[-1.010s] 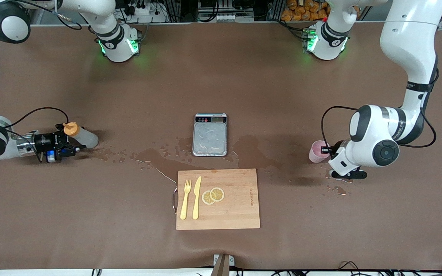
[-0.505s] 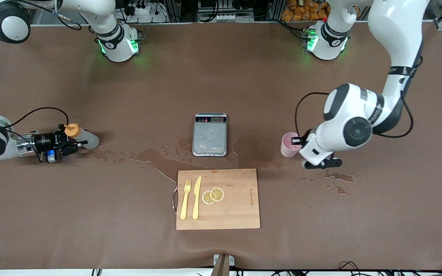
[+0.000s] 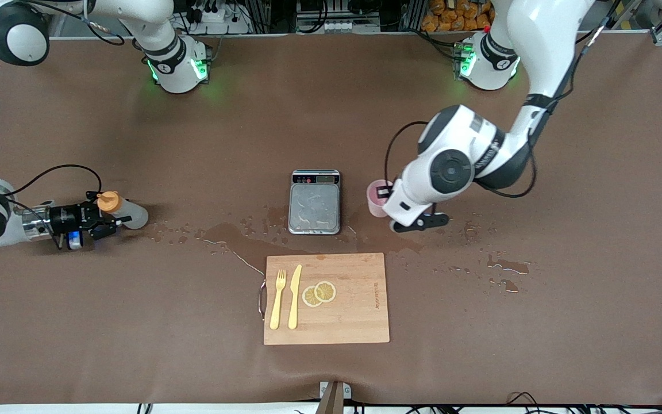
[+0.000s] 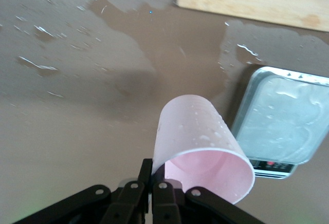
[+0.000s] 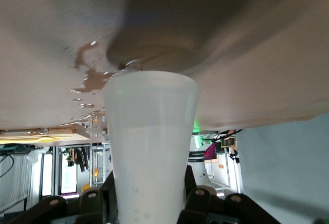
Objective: Add sauce to pink cup with both arms
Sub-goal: 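Carry the pink cup onto the metal scale with the left gripper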
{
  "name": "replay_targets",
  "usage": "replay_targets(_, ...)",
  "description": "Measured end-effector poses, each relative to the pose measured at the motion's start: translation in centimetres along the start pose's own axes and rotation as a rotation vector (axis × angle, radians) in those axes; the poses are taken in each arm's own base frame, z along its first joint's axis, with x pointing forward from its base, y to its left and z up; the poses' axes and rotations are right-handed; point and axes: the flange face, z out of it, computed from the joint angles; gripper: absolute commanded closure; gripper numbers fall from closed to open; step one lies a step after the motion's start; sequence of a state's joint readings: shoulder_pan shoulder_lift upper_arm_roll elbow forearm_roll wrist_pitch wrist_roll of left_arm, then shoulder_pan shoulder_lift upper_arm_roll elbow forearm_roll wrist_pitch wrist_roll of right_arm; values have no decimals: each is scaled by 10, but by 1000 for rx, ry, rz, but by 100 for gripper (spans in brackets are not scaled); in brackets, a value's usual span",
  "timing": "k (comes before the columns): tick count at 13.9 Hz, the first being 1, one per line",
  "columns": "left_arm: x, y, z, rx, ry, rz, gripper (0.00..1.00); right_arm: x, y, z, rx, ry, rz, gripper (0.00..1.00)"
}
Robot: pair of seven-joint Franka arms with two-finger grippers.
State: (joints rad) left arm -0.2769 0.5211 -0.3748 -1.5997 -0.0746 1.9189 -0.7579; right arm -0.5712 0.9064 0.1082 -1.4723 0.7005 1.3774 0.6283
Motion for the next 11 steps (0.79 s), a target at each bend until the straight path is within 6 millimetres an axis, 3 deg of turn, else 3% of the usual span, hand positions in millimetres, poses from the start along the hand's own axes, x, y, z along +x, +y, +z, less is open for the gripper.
replay_targets(6, -1, 54, 23, -55, 8, -119, 100, -49, -28, -12, -16, 81, 5, 50)
replay_targets(11, -22, 99, 45, -137, 57, -150, 100, -78, -45, -17, -32, 194, 2, 50)
